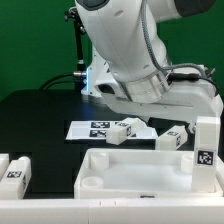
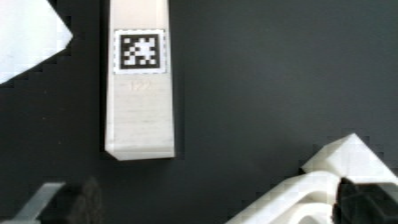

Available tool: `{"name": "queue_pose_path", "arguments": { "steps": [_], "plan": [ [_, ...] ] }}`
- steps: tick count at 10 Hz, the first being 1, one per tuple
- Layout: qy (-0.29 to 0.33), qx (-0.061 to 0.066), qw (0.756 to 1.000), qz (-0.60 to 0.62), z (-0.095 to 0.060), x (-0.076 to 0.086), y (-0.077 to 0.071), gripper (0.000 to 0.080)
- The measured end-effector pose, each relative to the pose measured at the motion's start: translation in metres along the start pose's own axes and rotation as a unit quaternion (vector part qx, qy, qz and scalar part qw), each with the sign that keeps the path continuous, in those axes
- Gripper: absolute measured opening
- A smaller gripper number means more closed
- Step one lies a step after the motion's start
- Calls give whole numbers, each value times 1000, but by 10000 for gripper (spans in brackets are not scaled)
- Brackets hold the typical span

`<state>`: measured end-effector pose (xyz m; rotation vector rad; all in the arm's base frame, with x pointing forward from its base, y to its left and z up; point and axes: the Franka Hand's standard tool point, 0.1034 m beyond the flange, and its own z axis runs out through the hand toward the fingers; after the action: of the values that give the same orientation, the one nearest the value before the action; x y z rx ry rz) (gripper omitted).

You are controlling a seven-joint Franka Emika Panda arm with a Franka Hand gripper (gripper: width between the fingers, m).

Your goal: Assemble desk

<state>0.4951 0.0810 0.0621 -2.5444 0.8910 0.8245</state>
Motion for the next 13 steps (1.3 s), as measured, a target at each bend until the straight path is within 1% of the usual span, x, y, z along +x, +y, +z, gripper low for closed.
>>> {"name": "queue_pose_path", "arguments": {
  "steps": [1, 2, 3, 4, 5, 6, 7, 8, 9, 10, 12, 13],
  "plan": [
    [-27, 17, 999, 20, 7, 1, 8, 649],
    [-44, 30, 998, 37, 16, 4, 14, 649],
    [-86, 24, 995, 42, 23, 1, 21, 649],
    [-138, 22, 989, 44, 22, 1, 25, 649],
    [-156, 24, 987, 43, 17, 7, 23, 649],
    [-193, 21, 980, 46, 19, 4, 28, 649],
    [-227, 19, 972, 49, 22, 5, 34, 649],
    [-236, 19, 970, 50, 23, 10, 35, 649],
    [-229, 19, 972, 50, 25, 11, 33, 649],
    [-223, 17, 973, 50, 33, 11, 31, 649],
    [-222, 13, 974, 53, 51, 5, 32, 649],
    [-232, 9, 971, 51, 60, -2, 32, 649]
  ]
}}
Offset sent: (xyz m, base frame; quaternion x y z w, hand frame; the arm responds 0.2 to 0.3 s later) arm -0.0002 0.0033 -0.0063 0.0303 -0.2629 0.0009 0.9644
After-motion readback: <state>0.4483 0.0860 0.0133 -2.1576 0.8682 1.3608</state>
